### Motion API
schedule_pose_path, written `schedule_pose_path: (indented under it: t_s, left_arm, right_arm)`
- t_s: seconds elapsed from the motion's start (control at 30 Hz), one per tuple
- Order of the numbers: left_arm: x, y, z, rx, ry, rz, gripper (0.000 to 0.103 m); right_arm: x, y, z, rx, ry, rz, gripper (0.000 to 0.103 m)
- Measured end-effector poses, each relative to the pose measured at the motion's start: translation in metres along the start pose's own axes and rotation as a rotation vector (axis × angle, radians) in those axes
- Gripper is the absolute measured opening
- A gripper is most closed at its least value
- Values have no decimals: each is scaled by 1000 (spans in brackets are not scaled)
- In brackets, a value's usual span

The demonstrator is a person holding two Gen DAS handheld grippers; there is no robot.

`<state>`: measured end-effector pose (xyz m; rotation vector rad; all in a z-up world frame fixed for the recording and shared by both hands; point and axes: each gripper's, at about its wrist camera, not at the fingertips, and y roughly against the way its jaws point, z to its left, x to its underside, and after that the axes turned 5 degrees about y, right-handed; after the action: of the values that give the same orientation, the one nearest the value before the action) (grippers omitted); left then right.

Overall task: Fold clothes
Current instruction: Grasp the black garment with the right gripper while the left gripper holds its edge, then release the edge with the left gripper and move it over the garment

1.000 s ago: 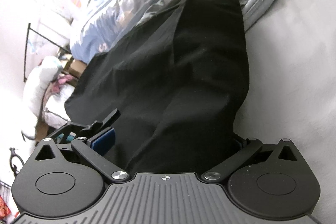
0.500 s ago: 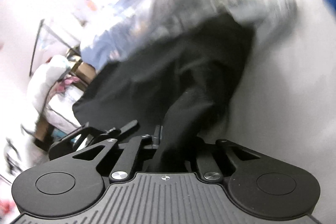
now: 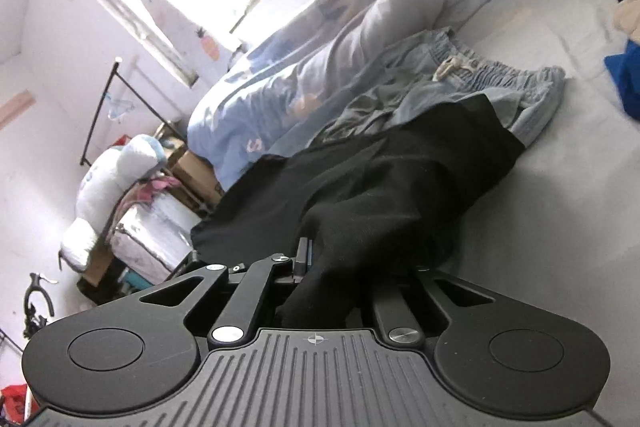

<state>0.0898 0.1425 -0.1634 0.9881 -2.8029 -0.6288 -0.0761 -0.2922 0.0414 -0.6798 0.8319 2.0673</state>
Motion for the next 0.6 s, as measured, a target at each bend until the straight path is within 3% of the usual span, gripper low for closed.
schedule_pose_path:
  t_s: [0.37, 0.5, 0.6]
  left_arm:
    - [-3, 17, 9, -24, -39, 53, 92]
    - [-10, 20, 18, -74, -59, 62, 92]
    - [-11, 33, 21, -155, -114, 36, 91]
  right_arm:
    - [36, 100, 15, 65, 9, 11, 6]
    - [56, 138, 19, 105, 26, 45, 6]
    - [65, 145, 15, 125, 13, 71, 6]
